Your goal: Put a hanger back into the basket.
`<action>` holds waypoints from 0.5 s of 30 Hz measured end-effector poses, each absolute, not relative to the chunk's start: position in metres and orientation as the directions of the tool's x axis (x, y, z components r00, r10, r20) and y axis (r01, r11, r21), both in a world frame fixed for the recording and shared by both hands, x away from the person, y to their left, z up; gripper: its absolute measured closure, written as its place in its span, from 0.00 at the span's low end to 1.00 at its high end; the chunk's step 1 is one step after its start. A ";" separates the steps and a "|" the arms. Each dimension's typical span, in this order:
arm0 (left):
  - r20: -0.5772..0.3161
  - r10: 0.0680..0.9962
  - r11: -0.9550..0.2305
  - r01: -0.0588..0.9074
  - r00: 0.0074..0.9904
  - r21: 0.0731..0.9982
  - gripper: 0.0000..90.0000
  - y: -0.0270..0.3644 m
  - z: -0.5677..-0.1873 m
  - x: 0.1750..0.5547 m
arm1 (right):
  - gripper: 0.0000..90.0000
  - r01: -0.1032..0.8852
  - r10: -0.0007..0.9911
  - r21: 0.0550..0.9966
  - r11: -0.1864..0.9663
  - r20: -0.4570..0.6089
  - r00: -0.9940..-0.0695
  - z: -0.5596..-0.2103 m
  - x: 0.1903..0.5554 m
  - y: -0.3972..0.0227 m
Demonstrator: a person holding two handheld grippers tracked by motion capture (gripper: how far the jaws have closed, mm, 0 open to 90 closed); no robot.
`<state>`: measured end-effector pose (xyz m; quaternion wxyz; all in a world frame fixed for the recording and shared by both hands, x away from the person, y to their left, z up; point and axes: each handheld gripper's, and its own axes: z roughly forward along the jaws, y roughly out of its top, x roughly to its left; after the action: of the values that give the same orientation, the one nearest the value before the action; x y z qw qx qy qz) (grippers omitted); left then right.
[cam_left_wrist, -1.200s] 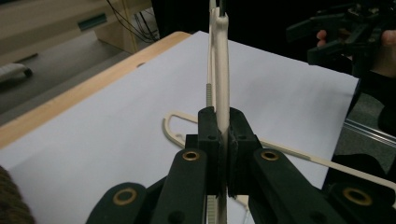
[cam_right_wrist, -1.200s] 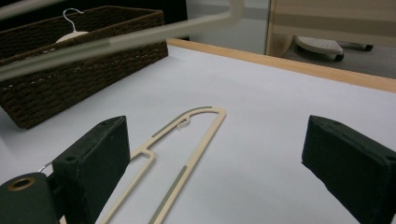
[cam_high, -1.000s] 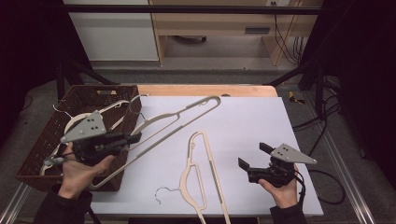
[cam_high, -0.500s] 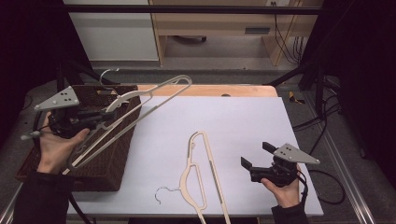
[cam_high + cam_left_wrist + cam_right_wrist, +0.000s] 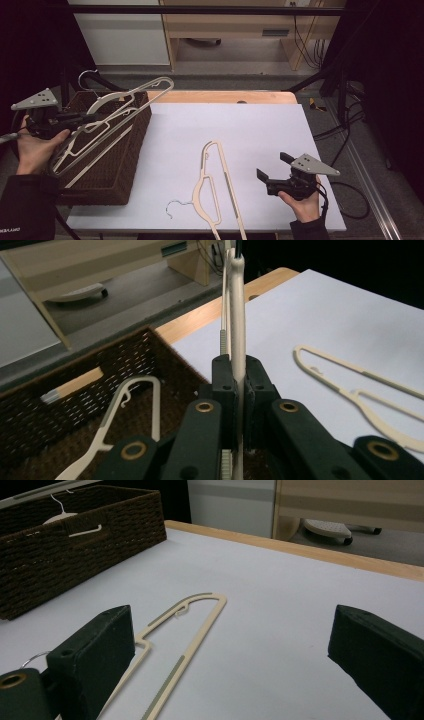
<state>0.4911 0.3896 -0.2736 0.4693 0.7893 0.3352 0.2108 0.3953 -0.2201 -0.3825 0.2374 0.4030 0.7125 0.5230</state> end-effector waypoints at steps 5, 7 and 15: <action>0.008 0.752 -0.324 0.360 0.659 0.875 0.96 0.414 -0.283 0.492 | 0.06 0.327 0.826 0.937 0.125 0.084 -0.557 -0.382 0.395 -0.220; 0.014 0.763 -0.327 0.367 0.647 0.871 0.96 0.423 -0.287 0.492 | 0.06 0.326 0.826 0.937 0.125 0.084 -0.557 -0.382 0.395 -0.220; 0.004 0.793 -0.313 0.403 0.609 0.860 0.96 0.451 -0.302 0.493 | 0.06 0.328 0.825 0.935 0.131 0.081 -0.560 -0.384 0.396 -0.218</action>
<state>0.4926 0.4512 -0.3020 0.4430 0.7798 0.3836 0.2203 0.3963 -0.2176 -0.3840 0.2383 0.4041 0.7133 0.5207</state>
